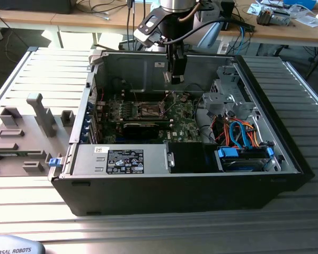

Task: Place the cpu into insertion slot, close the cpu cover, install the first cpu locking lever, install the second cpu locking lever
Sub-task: 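Place the cpu into insertion slot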

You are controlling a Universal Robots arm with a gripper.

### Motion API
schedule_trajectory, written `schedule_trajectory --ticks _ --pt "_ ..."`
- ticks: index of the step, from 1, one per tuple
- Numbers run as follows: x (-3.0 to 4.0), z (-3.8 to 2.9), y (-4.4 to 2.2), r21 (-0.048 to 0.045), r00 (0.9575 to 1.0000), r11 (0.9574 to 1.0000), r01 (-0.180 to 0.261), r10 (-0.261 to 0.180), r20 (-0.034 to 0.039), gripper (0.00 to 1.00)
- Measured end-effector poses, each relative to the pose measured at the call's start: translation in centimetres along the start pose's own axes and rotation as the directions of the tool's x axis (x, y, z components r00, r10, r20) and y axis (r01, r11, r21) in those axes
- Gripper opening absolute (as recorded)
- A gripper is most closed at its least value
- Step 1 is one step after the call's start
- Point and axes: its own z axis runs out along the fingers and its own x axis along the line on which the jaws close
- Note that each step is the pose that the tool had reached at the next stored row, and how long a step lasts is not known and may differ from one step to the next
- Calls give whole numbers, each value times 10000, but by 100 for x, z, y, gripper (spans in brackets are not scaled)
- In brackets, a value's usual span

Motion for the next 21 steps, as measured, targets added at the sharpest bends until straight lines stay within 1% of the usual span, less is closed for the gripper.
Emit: schedule_trajectory --ticks 21 --pt "0 8 -1 -1 9999 9999 -112 112 11 54"
